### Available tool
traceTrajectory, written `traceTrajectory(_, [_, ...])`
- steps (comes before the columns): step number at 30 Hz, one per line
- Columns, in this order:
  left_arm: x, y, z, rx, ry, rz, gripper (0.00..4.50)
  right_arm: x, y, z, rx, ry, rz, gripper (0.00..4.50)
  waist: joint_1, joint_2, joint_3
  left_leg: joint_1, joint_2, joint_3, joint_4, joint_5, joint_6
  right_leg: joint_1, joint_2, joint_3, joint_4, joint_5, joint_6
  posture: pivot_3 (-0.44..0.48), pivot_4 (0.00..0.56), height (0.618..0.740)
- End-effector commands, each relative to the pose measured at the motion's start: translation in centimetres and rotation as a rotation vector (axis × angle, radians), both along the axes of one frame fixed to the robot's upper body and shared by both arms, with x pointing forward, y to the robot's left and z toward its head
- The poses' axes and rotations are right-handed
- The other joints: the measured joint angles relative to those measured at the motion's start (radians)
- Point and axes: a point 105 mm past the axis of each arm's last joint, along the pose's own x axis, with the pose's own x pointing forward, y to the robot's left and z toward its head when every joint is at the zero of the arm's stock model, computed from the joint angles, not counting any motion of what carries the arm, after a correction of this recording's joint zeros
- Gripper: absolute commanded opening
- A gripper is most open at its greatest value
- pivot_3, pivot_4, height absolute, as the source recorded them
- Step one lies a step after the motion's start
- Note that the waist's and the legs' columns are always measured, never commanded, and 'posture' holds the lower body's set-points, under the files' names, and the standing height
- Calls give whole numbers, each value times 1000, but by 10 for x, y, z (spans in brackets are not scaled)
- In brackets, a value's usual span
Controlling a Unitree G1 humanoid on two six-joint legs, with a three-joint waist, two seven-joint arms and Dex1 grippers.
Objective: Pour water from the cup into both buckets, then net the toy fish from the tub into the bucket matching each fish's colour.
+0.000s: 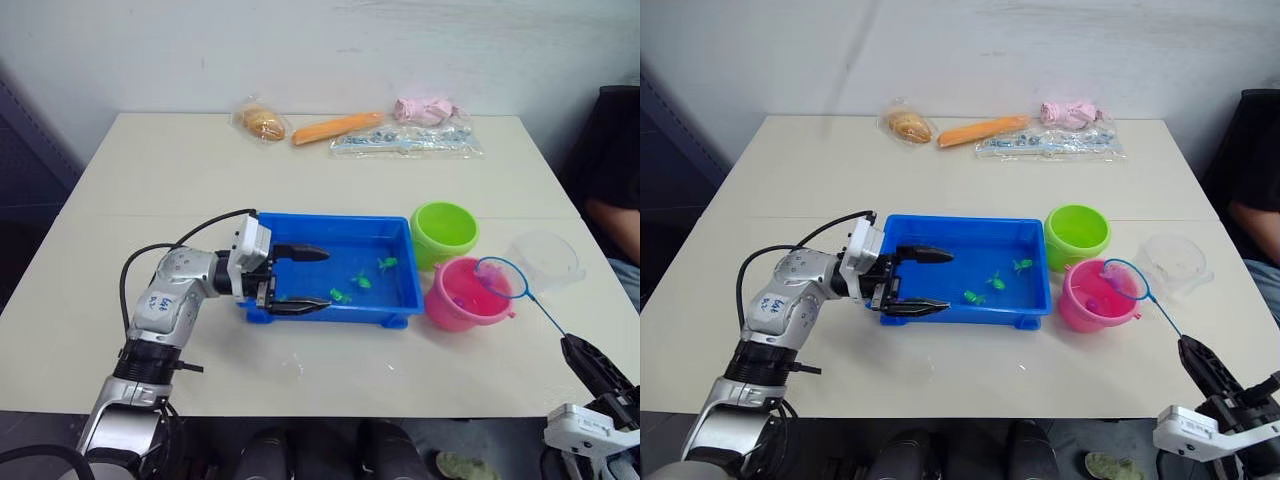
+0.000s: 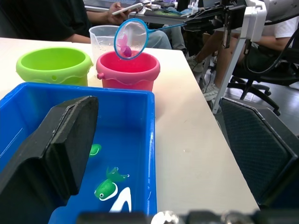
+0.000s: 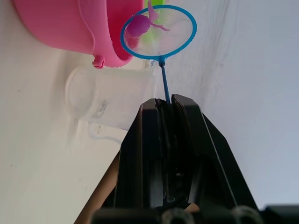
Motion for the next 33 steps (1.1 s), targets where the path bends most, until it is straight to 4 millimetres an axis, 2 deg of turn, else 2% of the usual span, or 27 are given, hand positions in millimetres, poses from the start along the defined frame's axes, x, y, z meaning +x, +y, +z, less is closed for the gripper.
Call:
traceTrajectory(1, [-3,-4,11,-19,-42,-18,4452,1,-3,9,-34,-39,-10,0,0,0,0,0,0,0,0,0,0,0,0,0,0,0,0,0,150,740])
traceTrajectory(3, [-3,-4,10,-20,-40,-16,4452,4,-1,9,-40,-47,-3,0,0,0,0,0,0,0,0,0,0,0,0,0,0,0,0,0,150,740])
traceTrajectory(5, [-4,-5,9,-22,-36,-17,4452,5,9,1,-27,-10,47,0,-1,0,0,0,0,0,0,0,0,0,0,0,0,0,0,0,150,740])
traceTrajectory(9, [-4,-6,9,-24,-36,-19,4452,8,-7,12,-16,-68,-30,0,0,0,0,0,0,0,0,0,0,0,0,0,0,0,0,0,150,740])
traceTrajectory(11, [-3,-7,9,-23,-29,-16,4452,10,2,10,-19,-57,11,0,0,0,0,0,0,0,0,0,0,0,0,0,0,0,0,0,150,740])
traceTrajectory(15, [-6,-6,7,-16,-30,-14,4452,10,7,2,12,-35,21,0,0,0,0,0,0,0,0,0,0,0,0,0,0,0,0,0,150,740])
traceTrajectory(18, [-6,-5,7,-16,-31,-8,4452,9,8,4,31,-43,20,0,0,0,0,0,0,0,0,0,0,0,0,0,0,0,0,0,150,740])
traceTrajectory(20, [-6,1,7,-13,-34,14,4452,11,1,20,156,-86,1,0,-1,0,0,0,0,0,0,0,0,0,0,0,1,0,0,0,150,740])
traceTrajectory(24, [-1,15,13,-49,-28,73,4452,19,16,35,528,-49,106,0,-3,0,0,1,1,0,0,0,0,0,0,0,1,0,0,0,150,740])
traceTrajectory(27, [5,31,16,-60,-29,141,4452,32,27,50,872,-14,169,0,-4,0,0,2,1,-1,0,0,1,2,-1,0,1,0,0,0,150,740])
traceTrajectory(28, [8,38,18,-72,-31,176,4452,39,35,57,1026,12,206,0,-4,0,0,3,1,-1,0,0,1,2,-1,0,2,0,0,0,150,740])
traceTrajectory(30, [13,51,21,-94,-29,245,4452,52,59,63,1120,134,307,0,-4,0,0,6,2,-1,0,0,1,5,-1,0,2,0,0,0,150,740])
traceTrajectory(33, [14,69,22,-91,-38,316,4452,64,95,59,1211,409,408,0,-2,0,0,12,2,-2,0,-1,3,13,-2,0,0,0,-1,0,150,740])
